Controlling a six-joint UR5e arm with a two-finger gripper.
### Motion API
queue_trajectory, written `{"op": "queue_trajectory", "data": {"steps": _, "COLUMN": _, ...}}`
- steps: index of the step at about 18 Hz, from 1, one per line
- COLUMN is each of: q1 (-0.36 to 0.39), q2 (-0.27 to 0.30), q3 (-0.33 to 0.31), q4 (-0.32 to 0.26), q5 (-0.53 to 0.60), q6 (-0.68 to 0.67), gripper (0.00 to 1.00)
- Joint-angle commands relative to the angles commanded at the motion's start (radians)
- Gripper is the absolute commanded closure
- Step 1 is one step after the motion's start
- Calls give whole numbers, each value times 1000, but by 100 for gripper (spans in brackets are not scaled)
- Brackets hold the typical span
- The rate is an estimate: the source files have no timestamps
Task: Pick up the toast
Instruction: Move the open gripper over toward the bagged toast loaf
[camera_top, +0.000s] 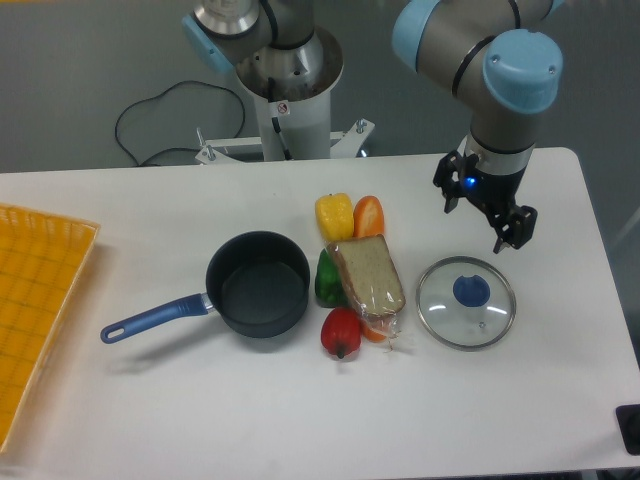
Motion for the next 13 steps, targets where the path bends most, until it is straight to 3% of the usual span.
{"op": "queue_trajectory", "data": {"steps": 5, "q1": -14, "q2": 2, "q3": -9, "q4": -3, "q5": -3, "q6": -2, "gripper": 0}}
{"op": "queue_trajectory", "data": {"steps": 8, "q1": -18, "q2": 12, "q3": -81, "q4": 15, "q5": -8, "q6": -14, "gripper": 0}}
{"op": "queue_trajectory", "data": {"steps": 13, "q1": -34, "q2": 20, "q3": -89, "q4": 25, "q5": 8, "q6": -253, "gripper": 0}}
